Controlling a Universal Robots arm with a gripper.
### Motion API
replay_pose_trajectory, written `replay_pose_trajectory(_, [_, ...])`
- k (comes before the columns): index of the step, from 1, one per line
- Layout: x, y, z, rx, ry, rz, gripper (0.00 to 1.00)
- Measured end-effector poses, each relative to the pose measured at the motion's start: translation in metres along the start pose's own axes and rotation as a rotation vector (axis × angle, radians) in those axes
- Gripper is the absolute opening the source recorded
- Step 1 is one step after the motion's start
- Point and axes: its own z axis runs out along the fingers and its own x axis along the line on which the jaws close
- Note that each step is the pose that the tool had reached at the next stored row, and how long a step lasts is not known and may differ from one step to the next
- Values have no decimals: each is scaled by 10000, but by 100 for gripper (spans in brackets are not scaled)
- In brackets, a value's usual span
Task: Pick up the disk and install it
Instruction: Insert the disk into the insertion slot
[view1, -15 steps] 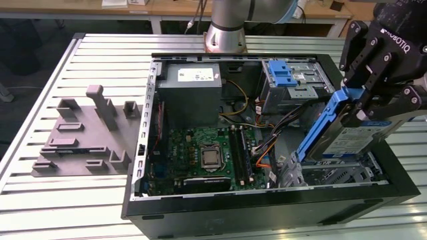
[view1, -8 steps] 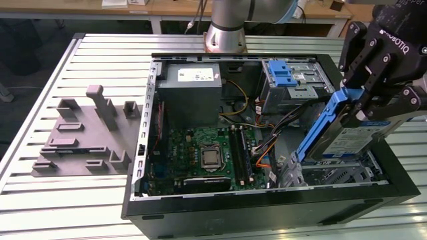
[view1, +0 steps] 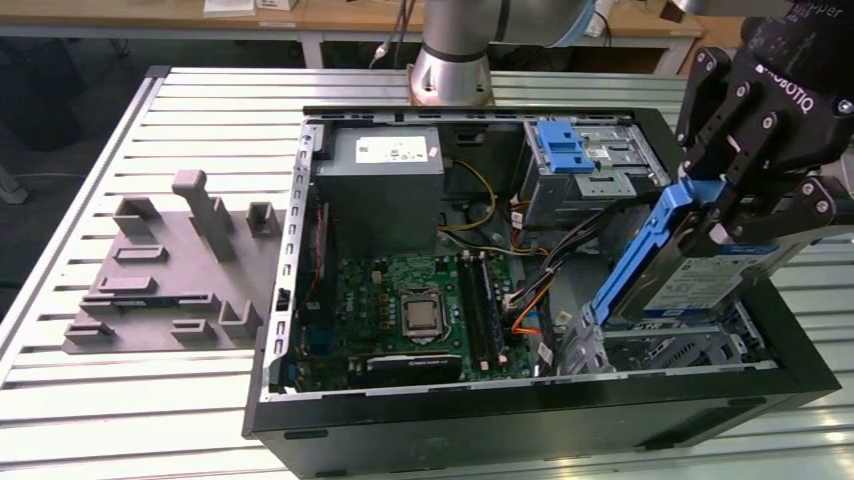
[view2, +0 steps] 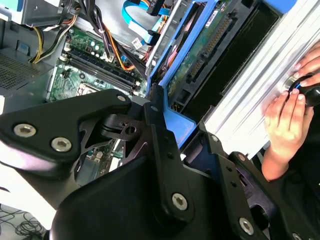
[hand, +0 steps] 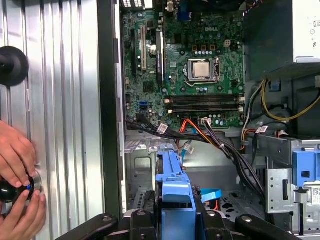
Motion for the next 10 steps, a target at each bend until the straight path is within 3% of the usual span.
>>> replay_pose_trajectory(10, [0,1,47,0,-1,0,36])
